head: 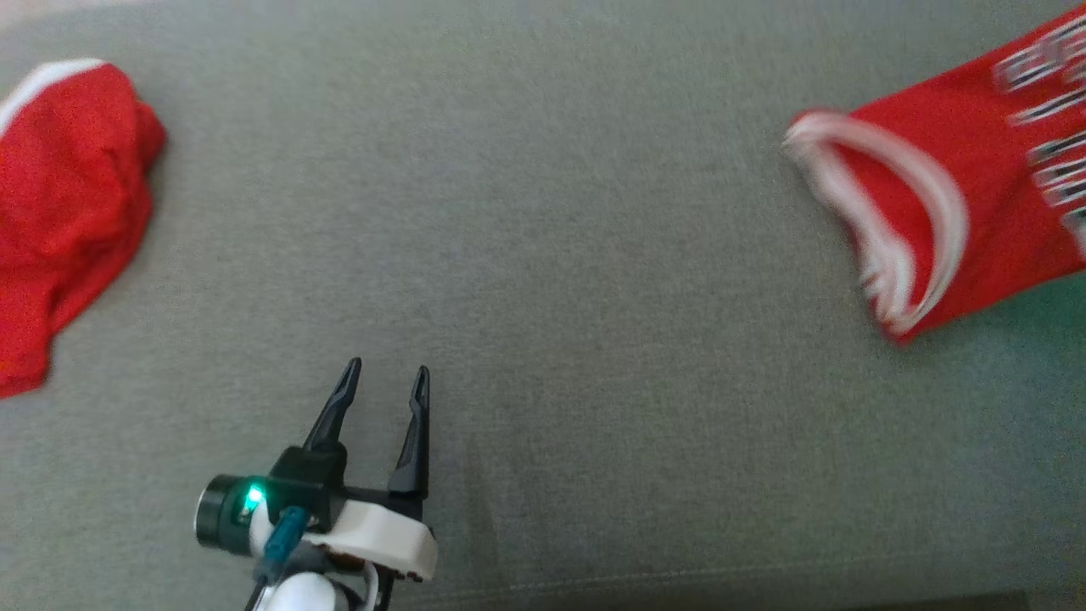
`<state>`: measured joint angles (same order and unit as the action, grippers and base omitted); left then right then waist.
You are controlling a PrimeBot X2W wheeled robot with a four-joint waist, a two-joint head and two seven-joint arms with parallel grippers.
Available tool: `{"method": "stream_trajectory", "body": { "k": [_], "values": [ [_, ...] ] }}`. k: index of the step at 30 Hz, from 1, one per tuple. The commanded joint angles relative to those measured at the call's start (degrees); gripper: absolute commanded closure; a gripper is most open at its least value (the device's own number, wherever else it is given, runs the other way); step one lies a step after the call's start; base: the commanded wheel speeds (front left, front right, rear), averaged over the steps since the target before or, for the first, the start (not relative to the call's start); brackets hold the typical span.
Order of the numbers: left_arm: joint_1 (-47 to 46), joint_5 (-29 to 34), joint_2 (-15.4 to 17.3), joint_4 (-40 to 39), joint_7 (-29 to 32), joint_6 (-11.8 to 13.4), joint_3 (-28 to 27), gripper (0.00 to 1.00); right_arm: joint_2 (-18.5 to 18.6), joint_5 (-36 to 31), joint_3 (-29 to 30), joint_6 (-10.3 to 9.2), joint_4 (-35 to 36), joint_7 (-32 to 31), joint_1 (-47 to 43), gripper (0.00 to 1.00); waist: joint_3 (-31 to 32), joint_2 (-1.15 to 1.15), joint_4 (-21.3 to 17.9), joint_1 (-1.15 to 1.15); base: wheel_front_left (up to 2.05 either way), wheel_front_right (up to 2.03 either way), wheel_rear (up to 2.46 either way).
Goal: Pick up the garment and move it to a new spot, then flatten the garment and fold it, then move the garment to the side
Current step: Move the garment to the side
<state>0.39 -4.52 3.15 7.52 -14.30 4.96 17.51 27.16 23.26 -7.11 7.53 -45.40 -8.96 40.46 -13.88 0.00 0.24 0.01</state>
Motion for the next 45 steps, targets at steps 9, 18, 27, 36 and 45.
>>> {"method": "stream_trajectory", "body": {
  "k": [9,18,27,36,45],
  "values": [
    [-0.5,2.8,2.0,-3.4,-0.7,-0.4,-2.7,0.00,11.3,-14.6,15.0,-0.04,-13.5,11.3,10.7,1.00,-7.2,0.00,-3.1,-0.01,0.00,0.00,0.00],
    [0.8,3.0,2.7,-5.3,-0.7,0.5,-3.6,0.00,10.5,-32.4,26.8,-0.04,-17.9,19.8,12.7,0.00,-7.0,0.00,-2.5,-0.01,0.00,0.00,0.00],
    [0.8,1.0,1.3,-4.9,-0.7,1.2,-3.7,0.00,-0.8,-43.9,32.0,-0.04,-5.5,23.9,10.5,0.00,-3.5,0.00,-3.4,-0.01,0.00,0.00,0.00],
    [2.4,-1.3,0.2,-3.0,-0.7,1.4,-4.3,0.00,-10.1,-36.2,21.5,-0.04,9.1,23.9,-4.7,0.00,5.0,0.00,-1.6,-0.01,0.00,0.00,0.00],
    [4.7,-2.1,-0.1,-0.2,-0.7,1.2,-7.0,0.00,-16.6,-28.6,13.9,-0.04,26.1,19.9,-26.5,0.00,11.7,0.00,2.7,-0.01,0.00,0.00,0.00]
  ]
}}
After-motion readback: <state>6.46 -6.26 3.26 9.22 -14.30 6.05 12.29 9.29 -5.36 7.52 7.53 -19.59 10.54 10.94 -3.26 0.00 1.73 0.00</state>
